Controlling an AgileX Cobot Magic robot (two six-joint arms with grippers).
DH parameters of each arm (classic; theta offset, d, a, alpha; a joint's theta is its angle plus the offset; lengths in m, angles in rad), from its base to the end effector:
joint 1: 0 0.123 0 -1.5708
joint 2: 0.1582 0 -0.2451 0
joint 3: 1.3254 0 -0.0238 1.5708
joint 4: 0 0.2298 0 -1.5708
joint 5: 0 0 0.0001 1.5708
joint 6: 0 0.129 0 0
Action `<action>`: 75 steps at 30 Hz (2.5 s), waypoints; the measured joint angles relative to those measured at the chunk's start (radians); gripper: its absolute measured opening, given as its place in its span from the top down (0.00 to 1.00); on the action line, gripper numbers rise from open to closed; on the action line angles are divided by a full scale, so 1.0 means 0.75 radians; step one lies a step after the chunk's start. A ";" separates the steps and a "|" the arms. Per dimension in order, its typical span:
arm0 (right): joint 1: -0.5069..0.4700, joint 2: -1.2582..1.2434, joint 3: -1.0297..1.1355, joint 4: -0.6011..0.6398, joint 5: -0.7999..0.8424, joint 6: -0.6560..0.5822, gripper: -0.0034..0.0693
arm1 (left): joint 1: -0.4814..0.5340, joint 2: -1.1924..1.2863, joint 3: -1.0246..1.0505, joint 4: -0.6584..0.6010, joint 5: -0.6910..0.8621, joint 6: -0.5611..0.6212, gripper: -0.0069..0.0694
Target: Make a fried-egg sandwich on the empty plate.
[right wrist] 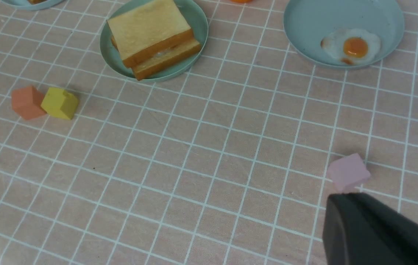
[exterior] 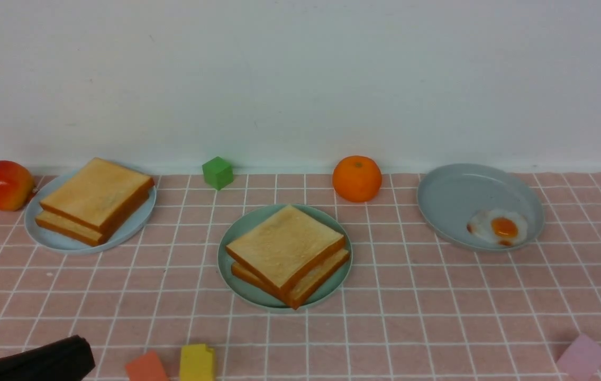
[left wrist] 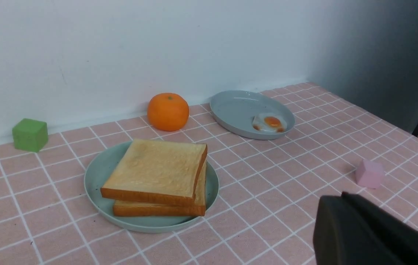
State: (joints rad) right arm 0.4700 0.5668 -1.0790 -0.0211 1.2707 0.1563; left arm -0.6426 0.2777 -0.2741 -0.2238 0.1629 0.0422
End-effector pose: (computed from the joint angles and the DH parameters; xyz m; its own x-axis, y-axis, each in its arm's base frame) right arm 0.0848 0.0402 0.3545 -0.6139 -0.1442 -0.7761 -0.3509 0.9305 0.1047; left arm 0.1040 -0.0837 0.2596 -0.1709 -0.0940 -0.9808 0.6069 0.7741 -0.1799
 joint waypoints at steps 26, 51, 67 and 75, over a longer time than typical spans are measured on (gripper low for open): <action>-0.625 -0.769 1.465 0.240 -1.196 -0.270 0.97 | 0.000 0.000 0.000 0.000 0.010 0.000 0.93; -0.625 -0.769 1.463 0.219 -1.179 -0.278 0.96 | 0.000 0.003 0.000 0.000 0.017 0.000 0.90; -0.625 -0.769 1.463 0.219 -1.179 -0.278 0.95 | 0.625 -0.339 0.208 0.217 0.079 -0.232 0.93; -0.625 -0.770 1.463 0.219 -1.178 -0.281 0.95 | 0.924 -0.385 0.405 0.188 0.308 -0.343 0.93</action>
State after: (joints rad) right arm 0.0012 -0.0108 0.0184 0.1428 0.3874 -0.0541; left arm 0.0507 -0.0114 0.0297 -0.0825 0.3941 -0.2151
